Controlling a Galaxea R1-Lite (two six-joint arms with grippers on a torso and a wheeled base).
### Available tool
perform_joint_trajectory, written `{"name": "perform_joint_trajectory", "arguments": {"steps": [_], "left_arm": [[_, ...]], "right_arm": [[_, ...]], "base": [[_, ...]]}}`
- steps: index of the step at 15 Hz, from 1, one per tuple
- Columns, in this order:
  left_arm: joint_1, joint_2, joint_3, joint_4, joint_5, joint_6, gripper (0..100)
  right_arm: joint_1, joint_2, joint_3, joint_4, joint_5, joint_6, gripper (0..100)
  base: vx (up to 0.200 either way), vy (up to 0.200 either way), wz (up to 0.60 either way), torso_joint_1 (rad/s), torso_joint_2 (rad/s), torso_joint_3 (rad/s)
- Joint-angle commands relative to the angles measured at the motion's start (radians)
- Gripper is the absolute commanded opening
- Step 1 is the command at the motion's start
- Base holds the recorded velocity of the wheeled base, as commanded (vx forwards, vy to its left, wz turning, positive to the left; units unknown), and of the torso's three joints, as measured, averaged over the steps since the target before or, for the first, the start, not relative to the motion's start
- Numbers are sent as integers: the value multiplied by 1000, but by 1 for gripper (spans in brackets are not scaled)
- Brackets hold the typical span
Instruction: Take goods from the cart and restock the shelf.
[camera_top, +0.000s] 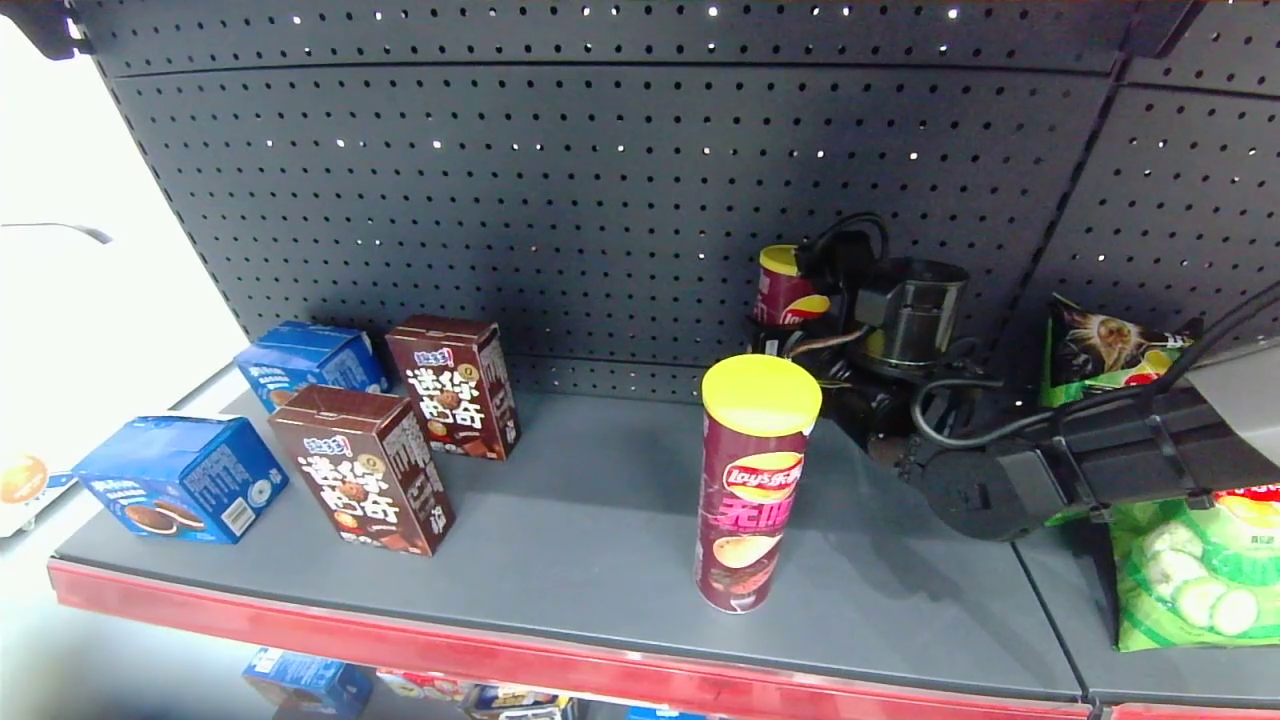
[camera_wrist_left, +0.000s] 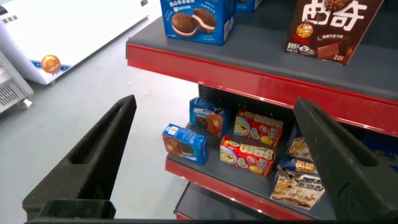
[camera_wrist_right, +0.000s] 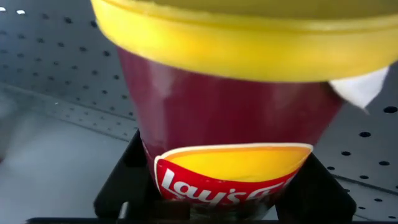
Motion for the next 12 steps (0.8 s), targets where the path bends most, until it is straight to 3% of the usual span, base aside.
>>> {"name": "perform_joint_trajectory", "arguments": {"steps": [1, 12], "left_arm": [[0, 0, 0, 0, 0, 0, 100], [0, 0, 0, 0, 0, 0, 100]], "right_arm": [[0, 25, -22, -1, 0, 0, 0], [-20, 71, -88, -5, 1, -9, 0]], "base": [[0, 0, 0, 0, 0, 0], [0, 0, 0, 0, 0, 0]]}}
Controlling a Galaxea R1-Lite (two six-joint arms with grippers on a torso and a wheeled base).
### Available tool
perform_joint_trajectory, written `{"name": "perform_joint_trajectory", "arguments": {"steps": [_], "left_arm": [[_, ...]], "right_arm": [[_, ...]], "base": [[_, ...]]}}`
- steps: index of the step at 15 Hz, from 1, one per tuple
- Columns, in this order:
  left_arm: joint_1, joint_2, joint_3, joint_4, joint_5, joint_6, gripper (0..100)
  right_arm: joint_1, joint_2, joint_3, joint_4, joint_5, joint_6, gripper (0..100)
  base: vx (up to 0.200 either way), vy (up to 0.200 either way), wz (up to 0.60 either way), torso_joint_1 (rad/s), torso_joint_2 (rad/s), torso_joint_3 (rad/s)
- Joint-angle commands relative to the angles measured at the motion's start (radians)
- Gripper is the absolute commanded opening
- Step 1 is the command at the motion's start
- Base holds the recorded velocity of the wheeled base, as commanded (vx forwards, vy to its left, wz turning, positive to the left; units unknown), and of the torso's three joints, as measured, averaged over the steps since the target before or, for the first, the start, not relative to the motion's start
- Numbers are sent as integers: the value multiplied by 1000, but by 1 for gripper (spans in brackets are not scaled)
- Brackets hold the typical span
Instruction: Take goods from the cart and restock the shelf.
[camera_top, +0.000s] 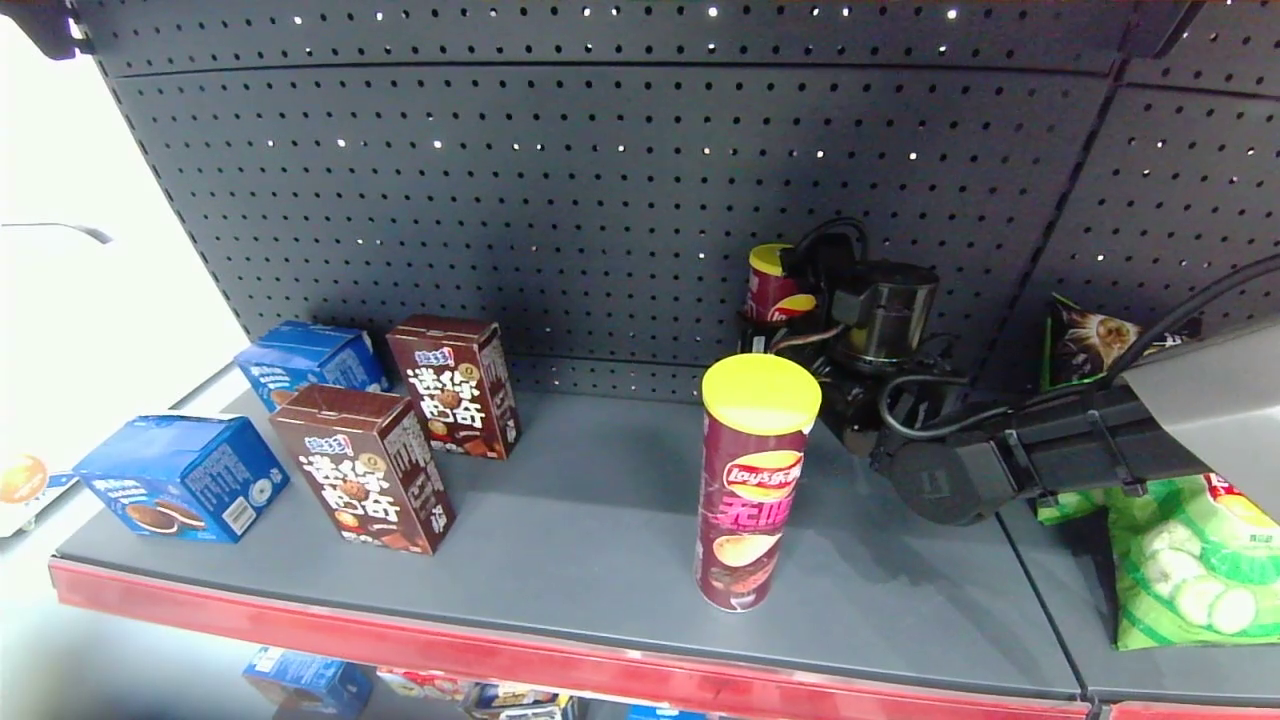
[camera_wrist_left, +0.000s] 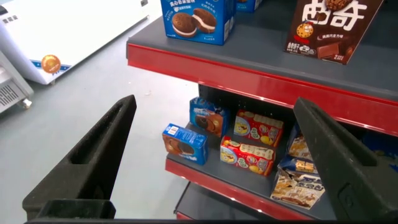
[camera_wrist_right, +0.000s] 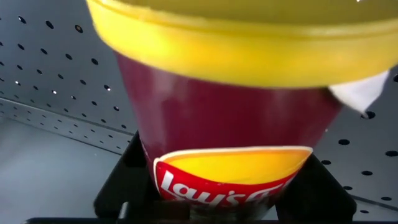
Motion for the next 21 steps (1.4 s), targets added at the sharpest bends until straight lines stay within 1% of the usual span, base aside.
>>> {"name": "perform_joint_trajectory", "arguments": {"steps": [1, 4, 5, 8, 12, 16, 17, 19, 21], "left_arm": [[0, 0, 0, 0, 0, 0, 100], [2, 0, 0, 0, 0, 0, 100], [0, 0, 0, 0, 0, 0, 100], [0, 0, 0, 0, 0, 0, 100], [0, 0, 0, 0, 0, 0, 100], [0, 0, 0, 0, 0, 0, 100], [0, 0, 0, 0, 0, 0, 100], [0, 0, 0, 0, 0, 0, 100], [0, 0, 0, 0, 0, 0, 100]], "right_arm": [[-3, 3, -5, -1, 0, -1, 0], [-8, 1, -3, -2, 1, -2, 0], [-8, 3, -3, -2, 1, -2, 100], [-6, -7, 14, 2, 6, 1, 100], [-5, -65, 68, 10, 1, 8, 100], [-2, -178, 212, 14, 1, 10, 100], [0, -229, 275, 14, 11, 10, 100], [2, -292, 361, 14, 11, 13, 100], [6, -338, 417, 14, 15, 13, 100]], "base": [[0, 0, 0, 0, 0, 0], [0, 0, 0, 0, 0, 0], [0, 0, 0, 0, 0, 0], [0, 0, 0, 0, 0, 0], [0, 0, 0, 0, 0, 0], [0, 0, 0, 0, 0, 0], [0, 0, 0, 0, 0, 0], [0, 0, 0, 0, 0, 0], [0, 0, 0, 0, 0, 0]]}}
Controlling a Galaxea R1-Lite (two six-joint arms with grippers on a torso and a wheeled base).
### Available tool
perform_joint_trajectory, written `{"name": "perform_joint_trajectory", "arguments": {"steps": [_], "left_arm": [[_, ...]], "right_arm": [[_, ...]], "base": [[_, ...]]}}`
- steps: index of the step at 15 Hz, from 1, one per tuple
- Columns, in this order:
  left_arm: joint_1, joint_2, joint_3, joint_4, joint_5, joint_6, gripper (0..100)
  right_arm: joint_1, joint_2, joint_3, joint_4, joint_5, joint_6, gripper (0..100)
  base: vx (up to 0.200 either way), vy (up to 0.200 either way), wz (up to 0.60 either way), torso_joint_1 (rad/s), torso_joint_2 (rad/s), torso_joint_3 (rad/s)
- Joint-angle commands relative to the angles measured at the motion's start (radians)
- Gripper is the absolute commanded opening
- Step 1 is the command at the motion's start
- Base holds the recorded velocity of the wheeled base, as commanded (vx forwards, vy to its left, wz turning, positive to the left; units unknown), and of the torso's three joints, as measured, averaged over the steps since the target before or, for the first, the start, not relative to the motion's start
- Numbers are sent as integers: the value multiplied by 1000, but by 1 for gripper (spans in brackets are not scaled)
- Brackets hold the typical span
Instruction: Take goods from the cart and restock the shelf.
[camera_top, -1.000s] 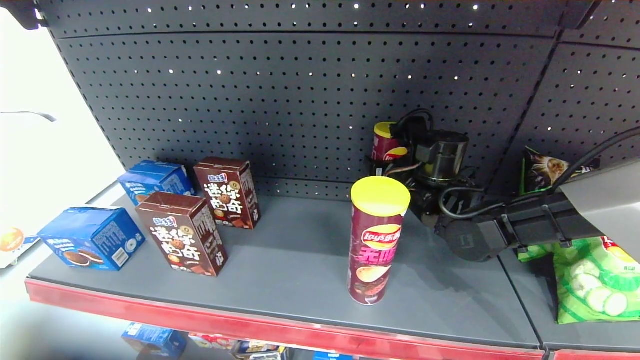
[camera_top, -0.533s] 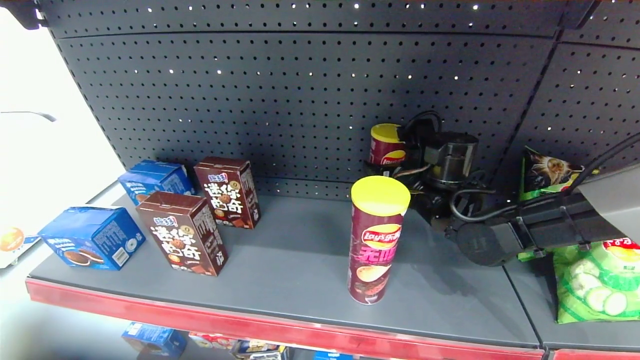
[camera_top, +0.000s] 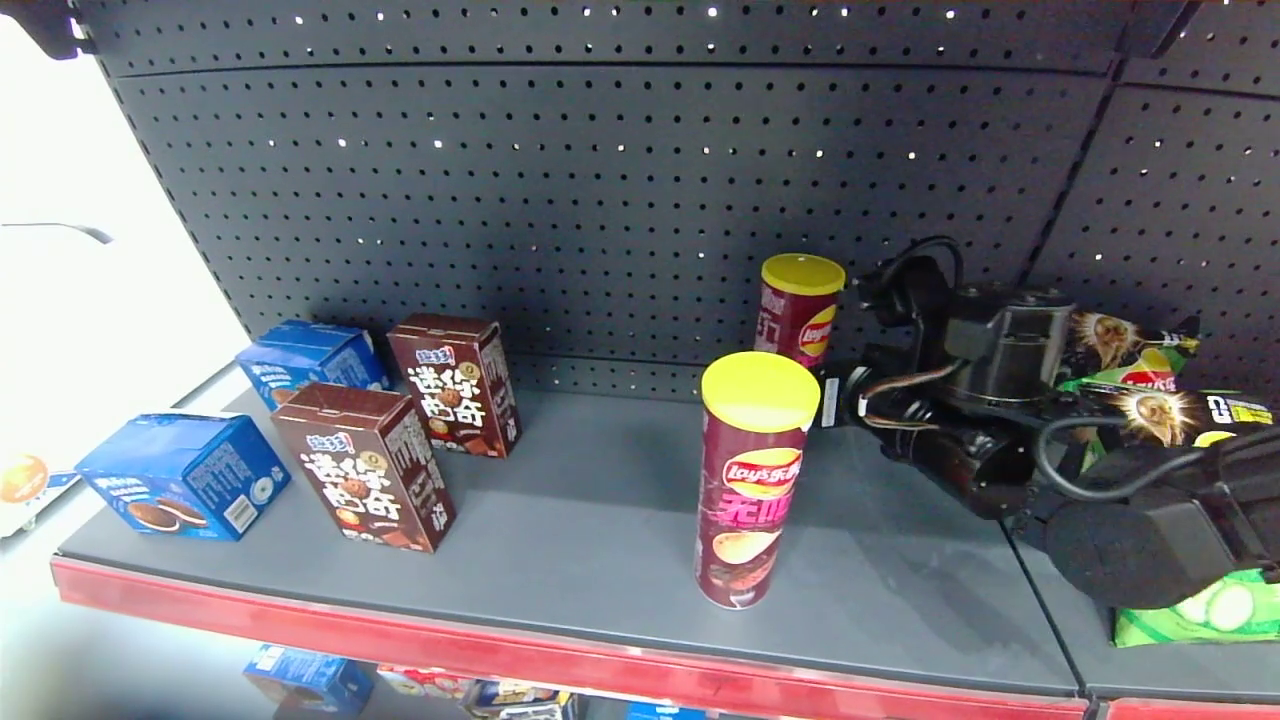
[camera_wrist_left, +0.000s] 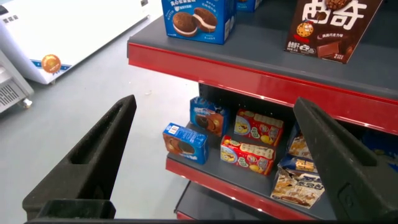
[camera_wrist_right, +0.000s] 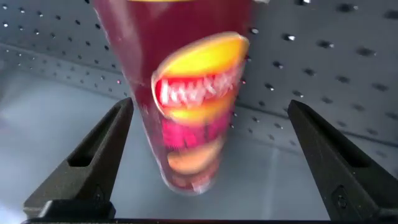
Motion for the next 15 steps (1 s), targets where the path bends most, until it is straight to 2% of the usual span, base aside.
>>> {"name": "perform_joint_trajectory", "arguments": {"steps": [1, 7, 10, 12, 15], "left_arm": [[2, 0, 0, 0, 0, -1, 100], [0, 0, 0, 0, 0, -1, 100], [0, 0, 0, 0, 0, -1, 100], [0, 0, 0, 0, 0, -1, 100], [0, 0, 0, 0, 0, -1, 100]], "right_arm": [[5, -85, 64, -1, 9, 1, 100], [-5, -99, 82, 2, -3, 17, 100], [-24, -133, 90, 79, -9, 19, 100], [-61, -147, 122, 96, -28, 19, 100], [-116, -104, 102, 91, -65, 37, 100]], "base": [[0, 0, 0, 0, 0, 0], [0, 0, 0, 0, 0, 0], [0, 0, 0, 0, 0, 0], [0, 0, 0, 0, 0, 0], [0, 0, 0, 0, 0, 0]]}}
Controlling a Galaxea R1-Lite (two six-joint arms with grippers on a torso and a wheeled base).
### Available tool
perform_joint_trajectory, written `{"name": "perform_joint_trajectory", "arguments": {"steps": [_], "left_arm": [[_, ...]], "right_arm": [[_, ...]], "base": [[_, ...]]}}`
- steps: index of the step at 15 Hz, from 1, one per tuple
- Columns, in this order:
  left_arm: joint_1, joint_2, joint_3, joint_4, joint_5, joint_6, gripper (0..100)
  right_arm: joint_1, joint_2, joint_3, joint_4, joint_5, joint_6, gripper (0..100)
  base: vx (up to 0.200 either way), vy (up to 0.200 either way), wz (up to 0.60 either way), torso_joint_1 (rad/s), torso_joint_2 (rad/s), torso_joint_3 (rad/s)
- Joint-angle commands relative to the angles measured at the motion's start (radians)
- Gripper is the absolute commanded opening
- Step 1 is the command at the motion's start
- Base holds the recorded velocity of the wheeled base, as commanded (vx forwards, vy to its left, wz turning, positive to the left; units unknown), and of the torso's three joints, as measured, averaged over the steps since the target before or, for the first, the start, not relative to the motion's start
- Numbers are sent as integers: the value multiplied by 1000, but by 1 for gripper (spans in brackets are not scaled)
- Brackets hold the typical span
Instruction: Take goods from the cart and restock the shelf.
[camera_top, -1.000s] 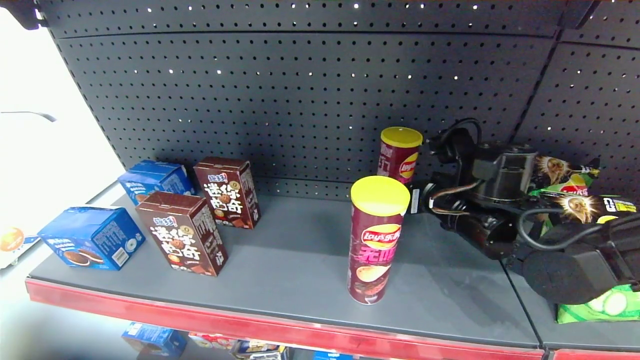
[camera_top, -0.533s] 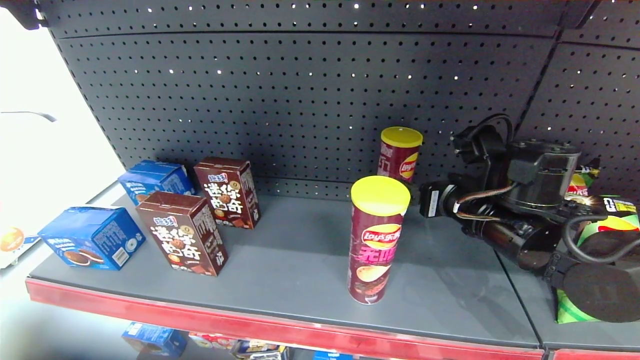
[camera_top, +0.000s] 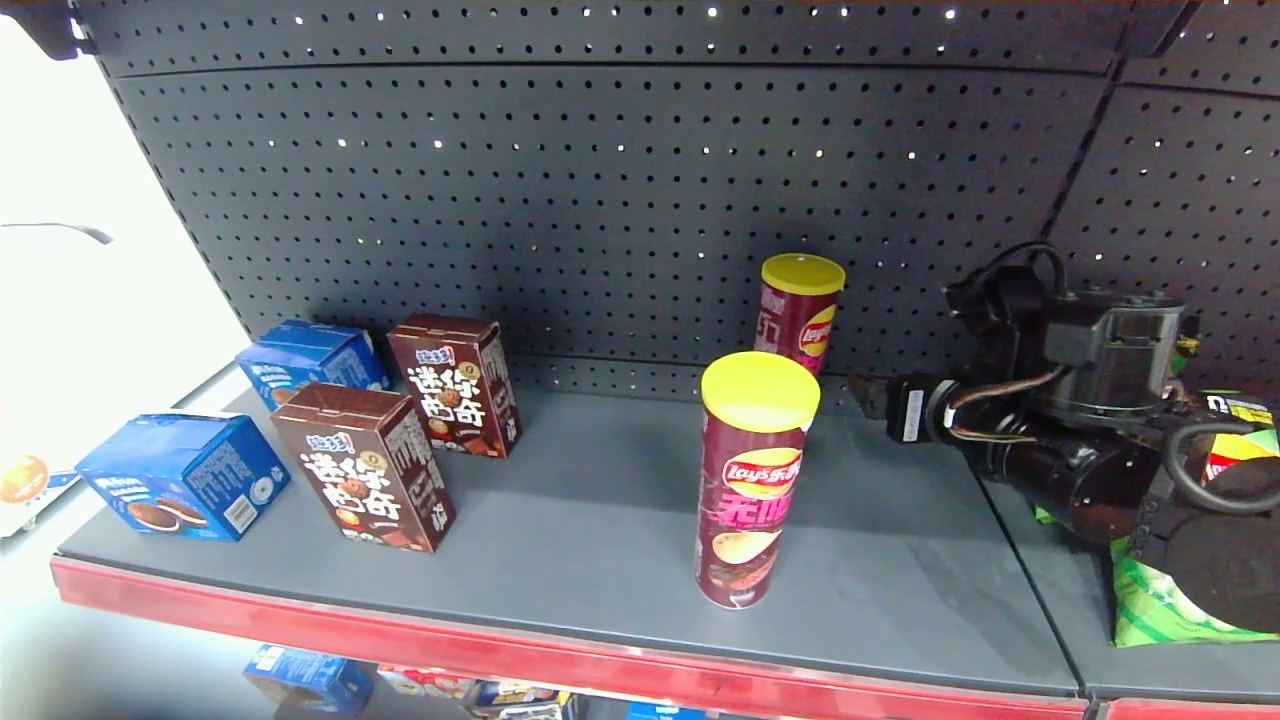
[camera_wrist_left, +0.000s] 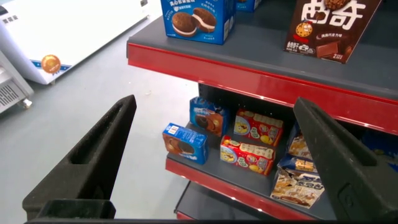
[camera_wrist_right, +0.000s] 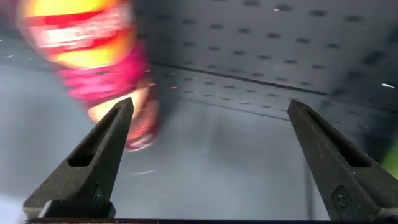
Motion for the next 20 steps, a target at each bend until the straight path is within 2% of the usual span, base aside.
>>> {"name": "perform_joint_trajectory", "arguments": {"steps": [1, 5, 20], "left_arm": [[0, 0, 0, 0, 0, 0, 100], [0, 0, 0, 0, 0, 0, 100], [0, 0, 0, 0, 0, 0, 100]], "right_arm": [[-27, 44, -27, -12, -2, 12, 100], [-12, 111, -98, -38, -2, 26, 100], [85, 73, -75, -38, -3, 44, 100]], "base": [[0, 0, 0, 0, 0, 0], [0, 0, 0, 0, 0, 0], [0, 0, 0, 0, 0, 0]]}}
